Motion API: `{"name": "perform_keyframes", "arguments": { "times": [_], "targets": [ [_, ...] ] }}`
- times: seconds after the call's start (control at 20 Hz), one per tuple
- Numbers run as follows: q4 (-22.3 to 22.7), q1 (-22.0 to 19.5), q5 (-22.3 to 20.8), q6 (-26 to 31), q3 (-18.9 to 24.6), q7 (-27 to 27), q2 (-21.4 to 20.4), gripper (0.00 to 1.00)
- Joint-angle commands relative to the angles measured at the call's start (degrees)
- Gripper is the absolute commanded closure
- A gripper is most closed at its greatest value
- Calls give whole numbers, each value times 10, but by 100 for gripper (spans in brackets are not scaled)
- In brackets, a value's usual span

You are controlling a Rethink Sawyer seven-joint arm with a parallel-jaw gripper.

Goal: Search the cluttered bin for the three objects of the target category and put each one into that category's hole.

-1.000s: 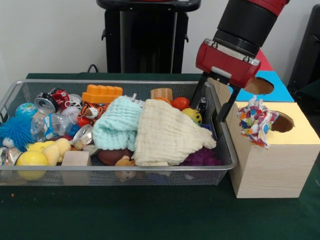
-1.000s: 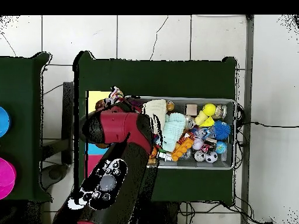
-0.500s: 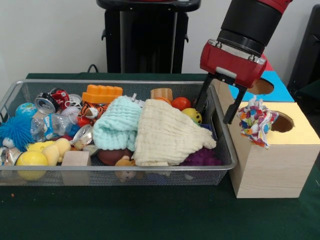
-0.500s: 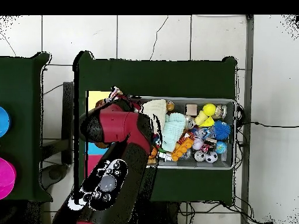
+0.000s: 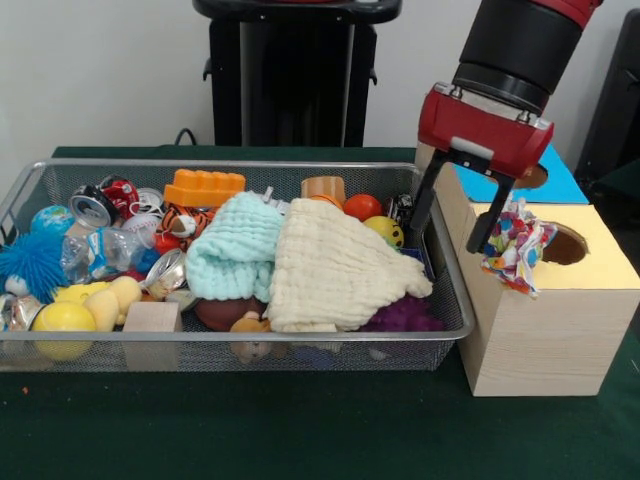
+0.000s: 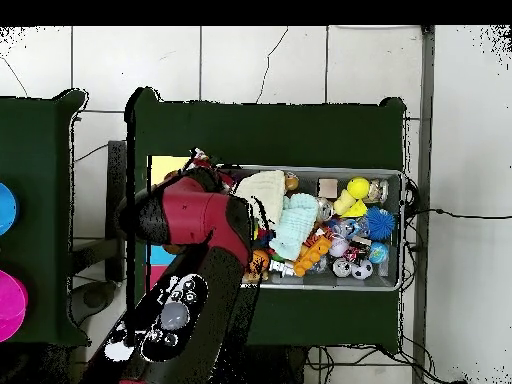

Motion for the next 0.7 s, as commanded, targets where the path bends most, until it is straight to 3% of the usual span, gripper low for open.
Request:
{"name": "perform_keyframes", "arguments": {
  "times": [0.05,0.25,0.45,0.7],
  "targets": [
    [-7,7,47,-22,25,144,42,0],
    [2,3,73,-17,45,147,50,0],
    [24,-24,102,0,99,130,42,0],
    [24,-43,118,67,127,99,38,0]
  ]
}}
